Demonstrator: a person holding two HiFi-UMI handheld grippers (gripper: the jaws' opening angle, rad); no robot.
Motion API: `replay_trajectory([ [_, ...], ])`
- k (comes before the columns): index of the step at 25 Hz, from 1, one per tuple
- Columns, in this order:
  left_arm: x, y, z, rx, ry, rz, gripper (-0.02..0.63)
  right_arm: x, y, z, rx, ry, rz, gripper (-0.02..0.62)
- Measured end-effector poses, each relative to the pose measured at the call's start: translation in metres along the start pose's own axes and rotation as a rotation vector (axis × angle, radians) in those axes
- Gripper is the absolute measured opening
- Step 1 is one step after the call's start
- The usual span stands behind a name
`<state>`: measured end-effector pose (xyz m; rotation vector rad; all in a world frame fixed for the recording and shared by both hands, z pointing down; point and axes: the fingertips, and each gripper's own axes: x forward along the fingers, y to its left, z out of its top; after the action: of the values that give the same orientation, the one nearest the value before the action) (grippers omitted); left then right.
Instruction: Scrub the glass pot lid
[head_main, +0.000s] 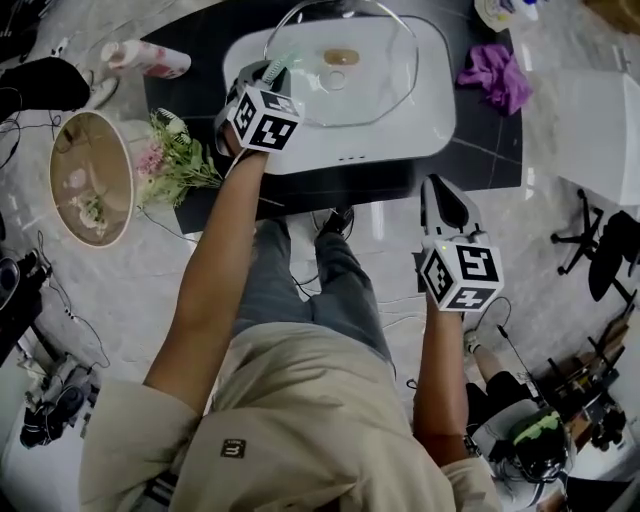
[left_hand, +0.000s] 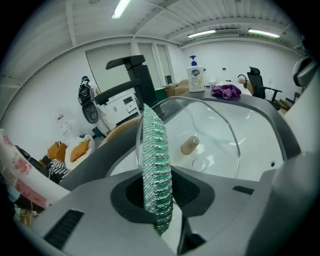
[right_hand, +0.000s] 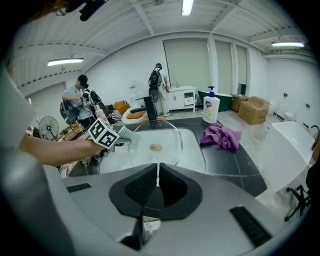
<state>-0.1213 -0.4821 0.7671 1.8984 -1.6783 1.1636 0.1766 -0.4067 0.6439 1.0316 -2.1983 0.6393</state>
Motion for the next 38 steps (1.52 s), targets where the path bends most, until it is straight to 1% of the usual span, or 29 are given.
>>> replay_trajectory([
  [2,-0.005,0.008,-0.009,-0.006,0.004,0.011,0.094,0.004,0.008,0.002,-0.008,0.004,0.007,0.028],
  [4,-0.007,0.007,-0.014,-0.016,0.003,0.002,0.094,0.006,0.014,0.003,-0.014,0.005,0.011,0.028],
  [10,-0.004,0.007,-0.012,-0.029,-0.001,-0.007,0.094,0.01,0.017,0.003,-0.019,-0.004,0.011,0.028],
  [14,-0.003,-0.003,-0.02,-0.021,0.027,-0.029,0.094,0.002,0.008,-0.002,-0.01,0.003,0.001,0.028],
  [19,0.009,-0.026,-0.016,0.0,0.048,-0.073,0.094,-0.008,-0.016,-0.001,0.005,-0.012,-0.032,0.028],
  [23,0.019,-0.056,-0.005,0.006,0.048,-0.111,0.094,-0.016,-0.036,-0.013,0.029,-0.009,-0.052,0.028],
  [26,0.026,-0.082,0.005,0.026,0.049,-0.141,0.094,-0.022,-0.046,-0.027,0.059,-0.003,-0.062,0.028],
  [34,0.049,-0.176,0.041,0.13,0.053,-0.252,0.094,-0.045,-0.085,-0.054,0.114,-0.006,-0.099,0.028],
  [38,0.057,-0.21,0.06,0.196,0.047,-0.287,0.094,-0.056,-0.1,-0.069,0.147,-0.009,-0.119,0.028],
])
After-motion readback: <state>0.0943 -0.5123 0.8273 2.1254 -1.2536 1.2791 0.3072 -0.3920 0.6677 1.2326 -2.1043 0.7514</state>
